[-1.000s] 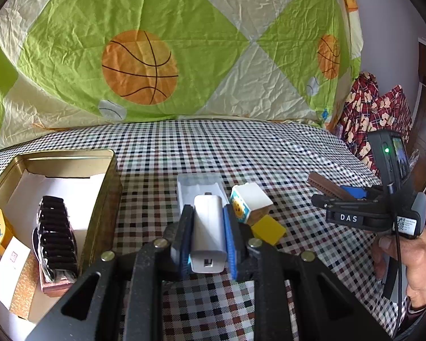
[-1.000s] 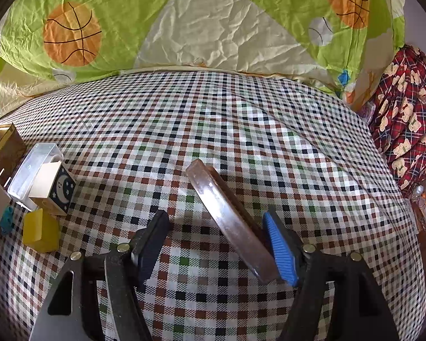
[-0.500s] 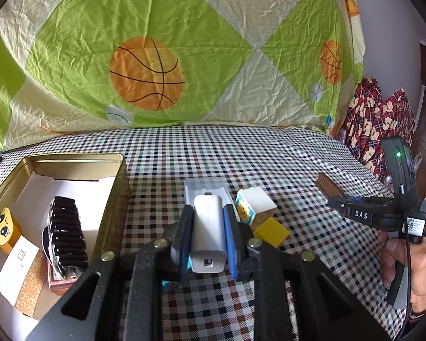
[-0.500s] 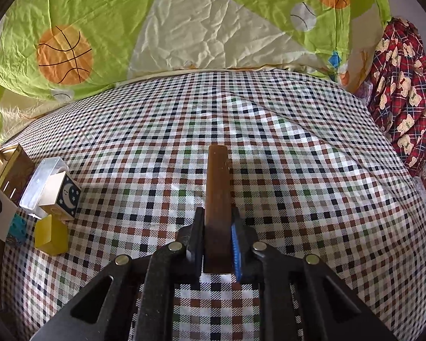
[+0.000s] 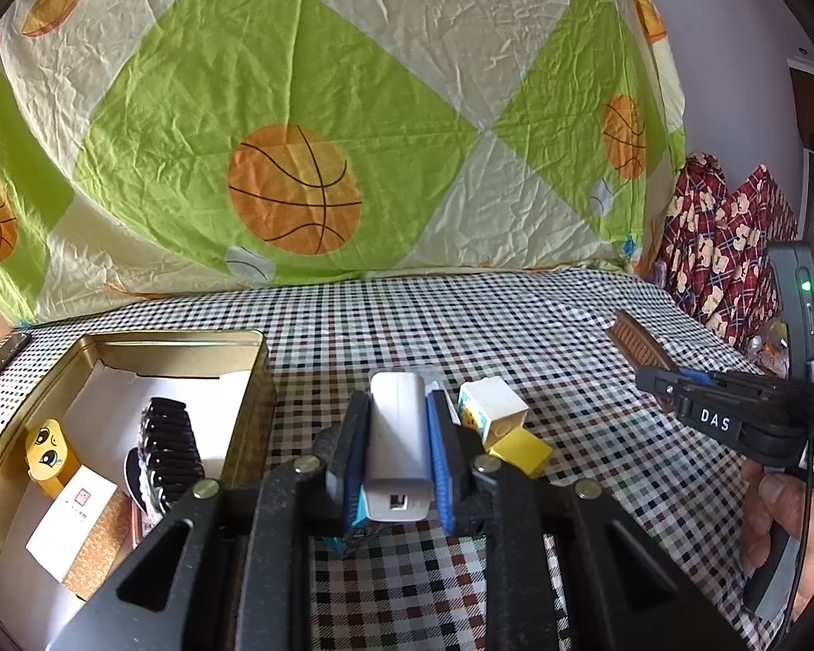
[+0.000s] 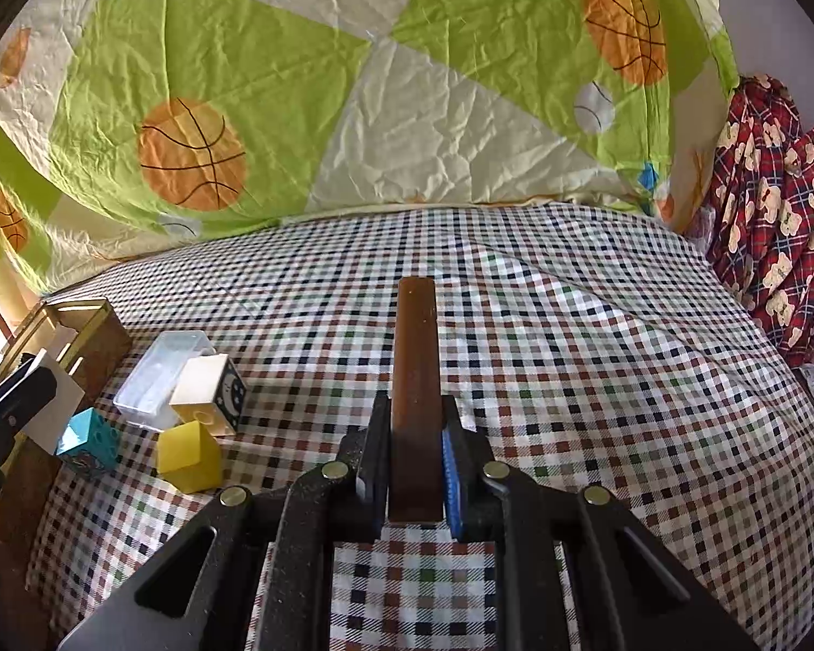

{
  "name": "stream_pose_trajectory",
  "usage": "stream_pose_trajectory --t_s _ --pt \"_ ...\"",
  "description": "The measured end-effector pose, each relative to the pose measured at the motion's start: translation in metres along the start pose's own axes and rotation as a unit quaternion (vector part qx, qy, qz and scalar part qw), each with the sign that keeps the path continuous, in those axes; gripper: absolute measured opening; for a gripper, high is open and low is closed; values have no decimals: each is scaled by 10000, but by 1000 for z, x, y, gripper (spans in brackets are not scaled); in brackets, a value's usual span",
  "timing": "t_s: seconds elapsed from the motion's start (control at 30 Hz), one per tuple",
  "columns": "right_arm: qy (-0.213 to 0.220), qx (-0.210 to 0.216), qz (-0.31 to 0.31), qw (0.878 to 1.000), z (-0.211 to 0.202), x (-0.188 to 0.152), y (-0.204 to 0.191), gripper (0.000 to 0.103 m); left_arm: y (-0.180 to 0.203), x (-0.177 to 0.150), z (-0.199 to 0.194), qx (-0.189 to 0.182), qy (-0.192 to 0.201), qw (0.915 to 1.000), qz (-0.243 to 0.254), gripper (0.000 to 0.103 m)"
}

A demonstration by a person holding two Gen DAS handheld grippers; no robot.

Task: Organize rigid objects
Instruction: 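Carry the power bank with the left tool while the right tool carries the comb toward the tray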

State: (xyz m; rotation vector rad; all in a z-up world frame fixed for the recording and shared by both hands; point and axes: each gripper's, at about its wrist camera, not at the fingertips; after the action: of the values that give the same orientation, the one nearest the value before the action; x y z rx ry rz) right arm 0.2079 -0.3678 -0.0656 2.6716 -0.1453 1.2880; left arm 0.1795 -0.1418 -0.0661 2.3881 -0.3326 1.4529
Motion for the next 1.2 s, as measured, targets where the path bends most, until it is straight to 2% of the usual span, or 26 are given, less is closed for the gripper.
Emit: stream_pose_trajectory --t_s 0.33,0.67,1.0,1.2 --pt "795 309 435 9954 -39 -8 -3 17 -2 -2 -12 -34 141 9999 -28 19" --pt "1412 271 556 9881 -69 -17 -9 18 3 -4 -25 104 344 9993 114 19" --pt "1409 343 493 9882 -77 -21 -18 18 0 -8 -40 199 573 9981 94 19" --pt "1446 288 421 9882 -82 -24 -25 18 -3 -13 -58 396 900 9951 80 19"
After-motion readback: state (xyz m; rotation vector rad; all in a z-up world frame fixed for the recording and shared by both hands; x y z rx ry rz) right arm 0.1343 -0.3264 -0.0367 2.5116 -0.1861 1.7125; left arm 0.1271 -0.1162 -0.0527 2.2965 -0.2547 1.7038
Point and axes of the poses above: each gripper's, at about its wrist camera, not at the fingertips, and z roughly the way its jaws point, y to its right, x to its top, and after that the axes turned 14 degrees about -x, right-handed
